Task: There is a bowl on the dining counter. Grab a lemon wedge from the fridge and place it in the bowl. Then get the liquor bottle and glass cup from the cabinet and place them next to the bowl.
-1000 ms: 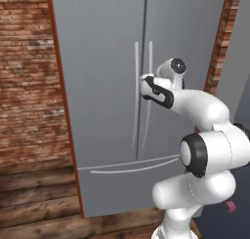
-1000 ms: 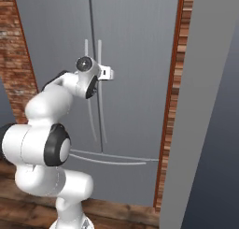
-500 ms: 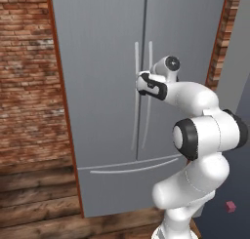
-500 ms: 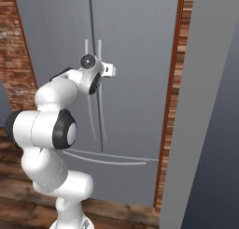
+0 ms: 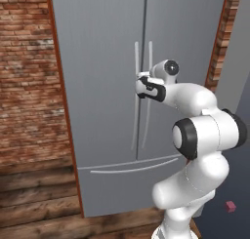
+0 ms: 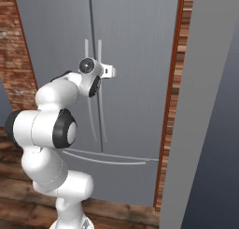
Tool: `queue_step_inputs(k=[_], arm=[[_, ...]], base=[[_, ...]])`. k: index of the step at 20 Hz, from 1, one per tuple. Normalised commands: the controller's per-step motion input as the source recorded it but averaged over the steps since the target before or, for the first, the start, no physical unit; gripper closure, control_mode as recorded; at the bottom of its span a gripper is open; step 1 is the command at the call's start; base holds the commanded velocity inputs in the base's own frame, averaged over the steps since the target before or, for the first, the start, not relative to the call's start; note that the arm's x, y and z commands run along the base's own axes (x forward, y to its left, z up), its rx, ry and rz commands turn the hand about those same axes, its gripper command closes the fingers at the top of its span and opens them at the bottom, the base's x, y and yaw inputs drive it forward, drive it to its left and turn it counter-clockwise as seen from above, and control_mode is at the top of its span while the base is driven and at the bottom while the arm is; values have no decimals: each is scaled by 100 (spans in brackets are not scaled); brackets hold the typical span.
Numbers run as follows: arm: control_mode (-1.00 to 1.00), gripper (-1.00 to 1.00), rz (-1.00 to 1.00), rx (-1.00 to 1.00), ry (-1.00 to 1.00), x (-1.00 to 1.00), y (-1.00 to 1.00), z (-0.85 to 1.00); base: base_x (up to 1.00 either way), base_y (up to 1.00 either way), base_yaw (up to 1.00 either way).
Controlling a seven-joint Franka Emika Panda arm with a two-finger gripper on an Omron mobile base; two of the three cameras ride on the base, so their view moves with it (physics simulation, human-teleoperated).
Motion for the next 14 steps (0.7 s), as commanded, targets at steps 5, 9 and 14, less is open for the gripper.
queue_step_inputs(k=[5,9,14], arm=[[-100,100,-2,0,0,18,-2,0],[-100,100,-4,0,0,-6,-25,0],[-100,100,-6,0,-3,-48,-45,0]], base=[[0,0,0],[0,0,0],[0,0,0]])
